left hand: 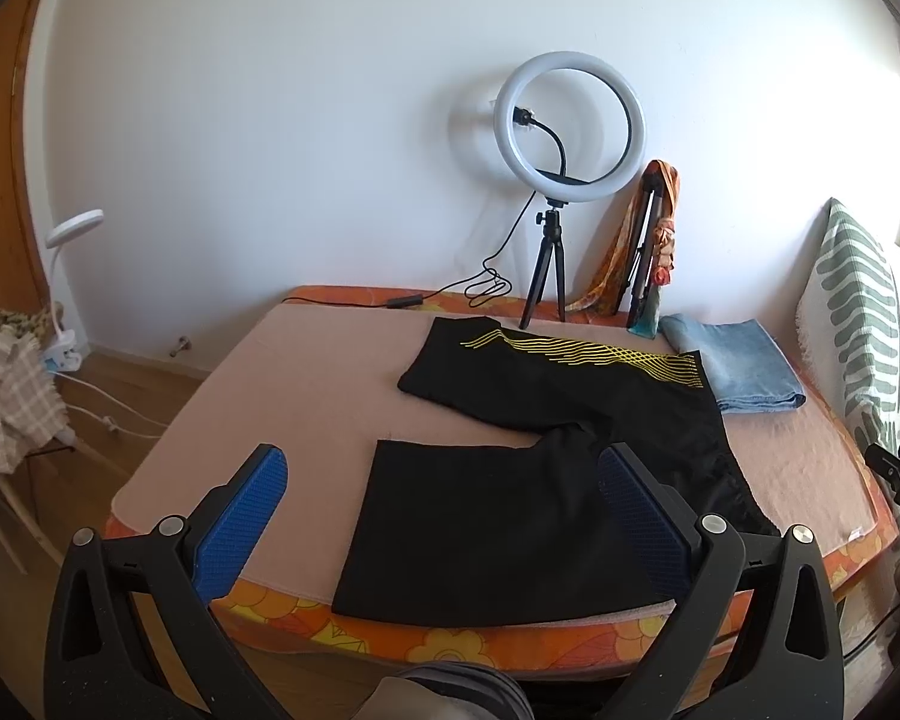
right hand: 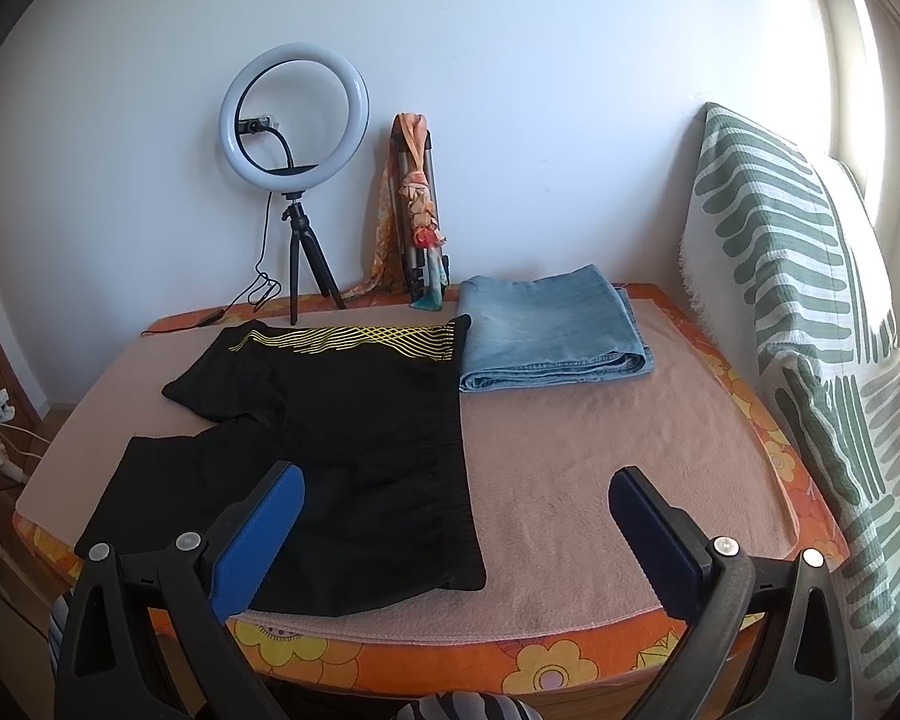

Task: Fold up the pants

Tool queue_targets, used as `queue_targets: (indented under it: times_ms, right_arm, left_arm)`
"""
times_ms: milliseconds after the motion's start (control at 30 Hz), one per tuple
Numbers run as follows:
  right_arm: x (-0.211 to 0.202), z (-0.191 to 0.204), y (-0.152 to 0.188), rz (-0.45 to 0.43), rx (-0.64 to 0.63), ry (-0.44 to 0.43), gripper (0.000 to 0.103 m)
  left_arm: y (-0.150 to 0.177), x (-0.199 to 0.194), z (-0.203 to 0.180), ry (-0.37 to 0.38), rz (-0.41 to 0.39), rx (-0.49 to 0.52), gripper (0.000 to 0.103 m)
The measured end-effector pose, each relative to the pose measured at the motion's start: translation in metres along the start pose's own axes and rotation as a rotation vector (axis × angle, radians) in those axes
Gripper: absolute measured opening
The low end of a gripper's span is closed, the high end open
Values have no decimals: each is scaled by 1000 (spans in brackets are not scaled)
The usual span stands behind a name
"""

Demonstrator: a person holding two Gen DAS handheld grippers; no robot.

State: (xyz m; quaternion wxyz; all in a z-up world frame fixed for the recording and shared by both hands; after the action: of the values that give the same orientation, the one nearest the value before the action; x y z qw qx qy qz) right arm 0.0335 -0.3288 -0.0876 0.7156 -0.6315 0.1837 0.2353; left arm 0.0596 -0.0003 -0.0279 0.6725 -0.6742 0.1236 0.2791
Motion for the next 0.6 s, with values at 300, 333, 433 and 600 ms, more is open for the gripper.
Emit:
queue_targets:
  times_ms: [300,333,433,600]
  right_arm:
    - [0,2,1,-2,-5,1,103]
    - [0,2,1,-2,-5,1,103]
    - [0,2,1,-2,-6,0,103]
    - [0,5,3,1,-11,-2,103]
  left_arm:
    - [1,-1,0,3,-1,-1,103]
    - [1,0,0,3,-1,-1,103]
    - [1,0,-1,4,-1,-1,103]
    - [2,0,-3,4,1,1,103]
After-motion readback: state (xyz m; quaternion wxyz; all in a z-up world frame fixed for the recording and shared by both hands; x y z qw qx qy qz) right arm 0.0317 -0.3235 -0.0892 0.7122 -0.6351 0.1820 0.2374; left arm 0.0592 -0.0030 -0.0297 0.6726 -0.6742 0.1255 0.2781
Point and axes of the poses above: each gripper's, at about its wrist camera, not at the fingertips, and x roughly the way its jaws point, z to its left, y to its underside, the point moved 7 cm from there along x, roughly the way its jaws point, and after that the axes turned 12 degrees about -y, right-handed, at the moved point
